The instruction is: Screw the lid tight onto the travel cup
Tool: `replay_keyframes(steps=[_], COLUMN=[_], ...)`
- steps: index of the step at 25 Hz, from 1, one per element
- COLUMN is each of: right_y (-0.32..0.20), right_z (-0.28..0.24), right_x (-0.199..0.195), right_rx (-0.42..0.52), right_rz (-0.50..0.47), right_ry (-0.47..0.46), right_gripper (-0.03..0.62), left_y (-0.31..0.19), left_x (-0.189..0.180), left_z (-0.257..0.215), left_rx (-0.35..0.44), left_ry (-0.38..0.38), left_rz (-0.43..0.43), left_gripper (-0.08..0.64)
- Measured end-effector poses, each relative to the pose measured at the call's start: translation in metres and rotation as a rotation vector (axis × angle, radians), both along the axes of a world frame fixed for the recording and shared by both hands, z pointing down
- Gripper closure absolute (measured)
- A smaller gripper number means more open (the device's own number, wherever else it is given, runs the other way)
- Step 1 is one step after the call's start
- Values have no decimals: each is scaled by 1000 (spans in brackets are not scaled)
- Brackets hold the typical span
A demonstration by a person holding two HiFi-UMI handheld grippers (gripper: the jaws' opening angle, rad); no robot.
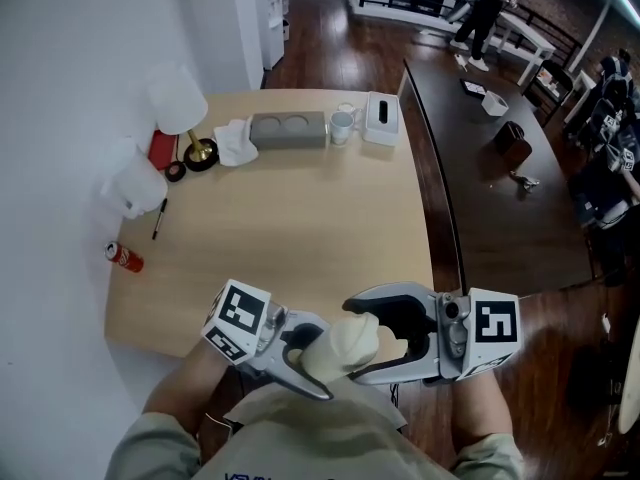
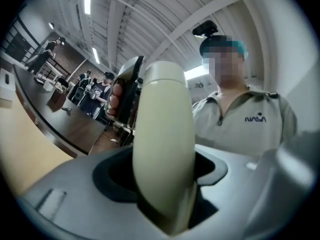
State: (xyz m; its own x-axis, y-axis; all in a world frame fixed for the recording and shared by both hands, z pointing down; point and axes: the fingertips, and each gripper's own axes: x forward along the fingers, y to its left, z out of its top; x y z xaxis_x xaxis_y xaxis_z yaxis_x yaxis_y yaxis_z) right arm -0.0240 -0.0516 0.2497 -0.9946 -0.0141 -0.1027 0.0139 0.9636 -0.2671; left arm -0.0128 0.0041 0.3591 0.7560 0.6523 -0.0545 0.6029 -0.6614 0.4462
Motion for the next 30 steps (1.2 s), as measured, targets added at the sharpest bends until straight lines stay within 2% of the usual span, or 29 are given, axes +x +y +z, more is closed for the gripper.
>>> replay_keyframes(steps=[7,9,15,18,22,24,27,30], right_y=[-5,-8,-19,-35,-62,-76,-95,-109], right_z=[9,12,19,30,51,62,81,104], right_x=[-8,-9,-5,3,17,24,35,39], right_rx=[-15,-18,-28,-39,-112,-173,-293,-391], right_rz=[2,15,90,191,371,470,619,739], right_ry=[10,13,27,54,72,67,34,28], right_gripper=[276,298,299,299,299,299,299,299], left_y=[-9,-13,-26,-44,-80,-96,-113,-126], left_x=[4,4,9,16,24,26,26,23], left_z=[8,12,20,30,52,64,80,104], left_rx=[27,42,92,170,308,369,404,477], left_ry=[-38,-52,-81,-131,-254,-329,-426,-534], left_rz=[-58,-76,-169,-298,-572,-698,-842,-977], left_gripper=[244,244,242,242,244,244,244,244])
